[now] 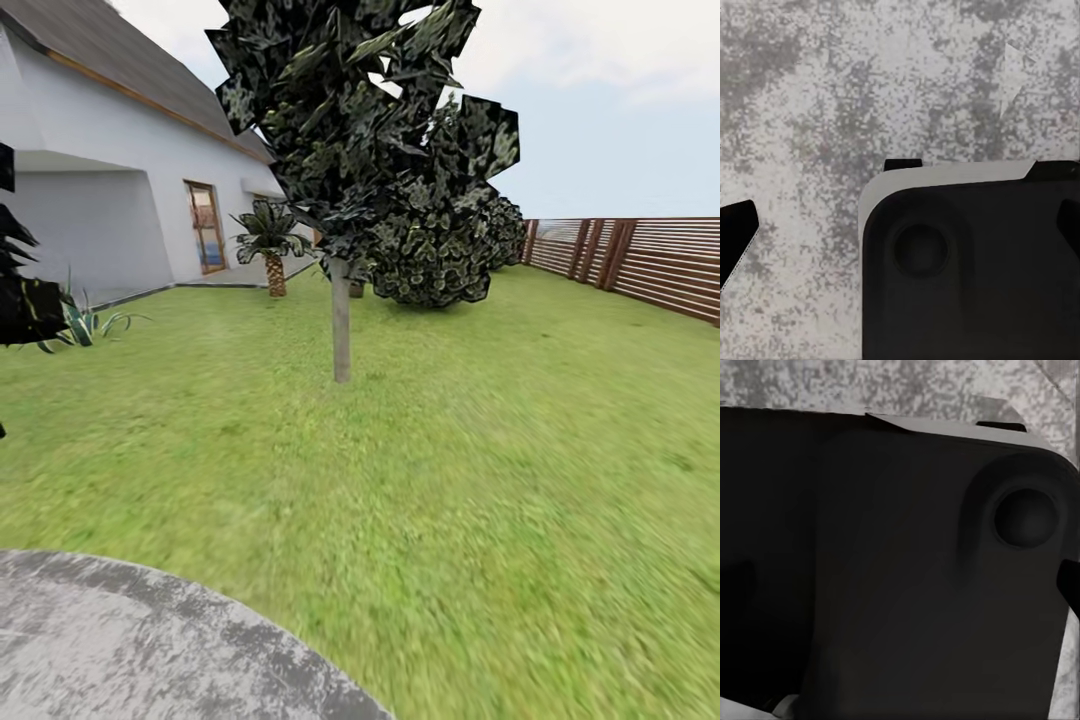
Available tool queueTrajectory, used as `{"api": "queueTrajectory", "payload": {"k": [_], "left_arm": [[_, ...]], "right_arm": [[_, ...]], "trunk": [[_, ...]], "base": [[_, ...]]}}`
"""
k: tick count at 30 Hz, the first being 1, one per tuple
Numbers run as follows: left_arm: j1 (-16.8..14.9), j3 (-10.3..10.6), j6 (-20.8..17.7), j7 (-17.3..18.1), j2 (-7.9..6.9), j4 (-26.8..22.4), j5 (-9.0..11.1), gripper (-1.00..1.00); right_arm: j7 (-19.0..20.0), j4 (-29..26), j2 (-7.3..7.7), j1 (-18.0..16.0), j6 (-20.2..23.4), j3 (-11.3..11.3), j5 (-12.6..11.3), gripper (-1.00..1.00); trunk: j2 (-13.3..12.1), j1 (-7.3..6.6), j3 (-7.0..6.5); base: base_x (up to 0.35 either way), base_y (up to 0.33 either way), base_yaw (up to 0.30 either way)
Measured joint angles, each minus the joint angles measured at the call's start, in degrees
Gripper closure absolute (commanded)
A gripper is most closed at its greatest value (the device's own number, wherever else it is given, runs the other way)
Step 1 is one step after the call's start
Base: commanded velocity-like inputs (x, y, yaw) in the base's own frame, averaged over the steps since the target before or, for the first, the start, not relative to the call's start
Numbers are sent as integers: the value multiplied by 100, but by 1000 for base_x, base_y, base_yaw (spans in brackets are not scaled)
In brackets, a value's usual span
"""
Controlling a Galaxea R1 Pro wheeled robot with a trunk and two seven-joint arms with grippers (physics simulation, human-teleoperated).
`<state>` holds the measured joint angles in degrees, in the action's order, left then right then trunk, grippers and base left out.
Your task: Take the three Easter eggs out of the wicker basket on the lawn in the garden, then place them on the lawn next to a single tree (choose any tree) so that all three eggs are next to the same tree and none are left in the basket.
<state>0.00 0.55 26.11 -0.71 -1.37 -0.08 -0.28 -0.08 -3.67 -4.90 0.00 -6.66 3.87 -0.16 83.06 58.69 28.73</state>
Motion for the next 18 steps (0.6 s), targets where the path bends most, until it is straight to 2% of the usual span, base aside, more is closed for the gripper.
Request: {"api": "queueTrajectory", "payload": {"k": [8, 18], "left_arm": [[0, 0, 0, 2, 3, 0, 4, -100], [0, 0, 0, 4, 1, 0, -1, -100]], "right_arm": [[0, 2, -2, 0, -1, 6, 0, -100], [0, 4, -3, 0, 1, 10, 0, -100]], "trunk": [[0, 0, 2], [0, 0, 37]], "base": [[336, 0, 32], [337, 0, 182]]}}
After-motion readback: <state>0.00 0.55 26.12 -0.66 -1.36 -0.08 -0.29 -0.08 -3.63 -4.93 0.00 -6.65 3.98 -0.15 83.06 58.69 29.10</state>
